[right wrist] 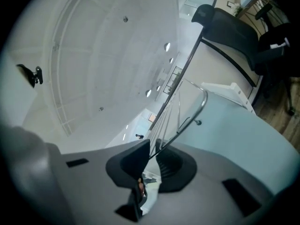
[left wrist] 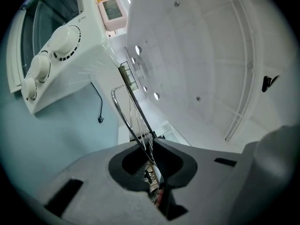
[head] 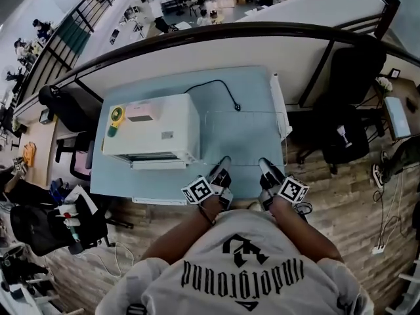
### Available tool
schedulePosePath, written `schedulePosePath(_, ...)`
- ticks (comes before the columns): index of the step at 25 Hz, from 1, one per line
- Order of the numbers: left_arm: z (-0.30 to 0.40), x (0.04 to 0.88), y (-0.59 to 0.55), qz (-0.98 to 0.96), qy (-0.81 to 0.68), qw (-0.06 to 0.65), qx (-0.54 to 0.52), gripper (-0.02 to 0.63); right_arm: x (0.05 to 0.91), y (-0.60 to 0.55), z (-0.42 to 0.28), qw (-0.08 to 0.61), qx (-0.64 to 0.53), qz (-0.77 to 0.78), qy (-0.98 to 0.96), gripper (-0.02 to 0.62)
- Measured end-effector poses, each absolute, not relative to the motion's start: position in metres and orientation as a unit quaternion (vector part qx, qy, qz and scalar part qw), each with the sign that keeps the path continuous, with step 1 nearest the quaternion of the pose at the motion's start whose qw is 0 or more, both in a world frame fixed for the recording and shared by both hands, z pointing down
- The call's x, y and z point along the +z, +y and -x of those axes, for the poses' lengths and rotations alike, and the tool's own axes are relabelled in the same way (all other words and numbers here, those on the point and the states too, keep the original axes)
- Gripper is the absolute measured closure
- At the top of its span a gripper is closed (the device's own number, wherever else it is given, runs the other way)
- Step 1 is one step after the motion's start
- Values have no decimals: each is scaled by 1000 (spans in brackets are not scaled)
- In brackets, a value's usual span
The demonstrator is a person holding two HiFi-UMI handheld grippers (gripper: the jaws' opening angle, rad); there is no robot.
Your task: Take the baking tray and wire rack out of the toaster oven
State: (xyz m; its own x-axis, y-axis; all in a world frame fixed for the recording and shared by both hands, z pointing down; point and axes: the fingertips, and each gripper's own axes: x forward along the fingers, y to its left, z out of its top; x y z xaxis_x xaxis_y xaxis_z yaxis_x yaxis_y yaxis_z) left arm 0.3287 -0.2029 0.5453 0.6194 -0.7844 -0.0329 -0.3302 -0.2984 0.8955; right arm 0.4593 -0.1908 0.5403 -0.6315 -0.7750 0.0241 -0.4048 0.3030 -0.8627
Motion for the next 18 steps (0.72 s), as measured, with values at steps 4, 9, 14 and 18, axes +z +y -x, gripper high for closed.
schedulePosePath(4, -336, 561, -196, -750, -392, 471, -247, 575, 552, -191, -465, 192, -466, 348, 790, 552)
schedulePosePath(9, -337, 581, -191, -728, -422, 486, -236, 571, 577, -192, -467, 161, -502, 343, 777, 549)
schedulePosePath(14, -337, 593, -203, -721, -431, 495, -221, 569, 591, -202, -467, 153, -514, 344, 771, 548)
schedulePosePath(18, -337, 605, -216, -717, -433, 506, -204, 568, 603, -215, -466, 143, -523, 348, 765, 543)
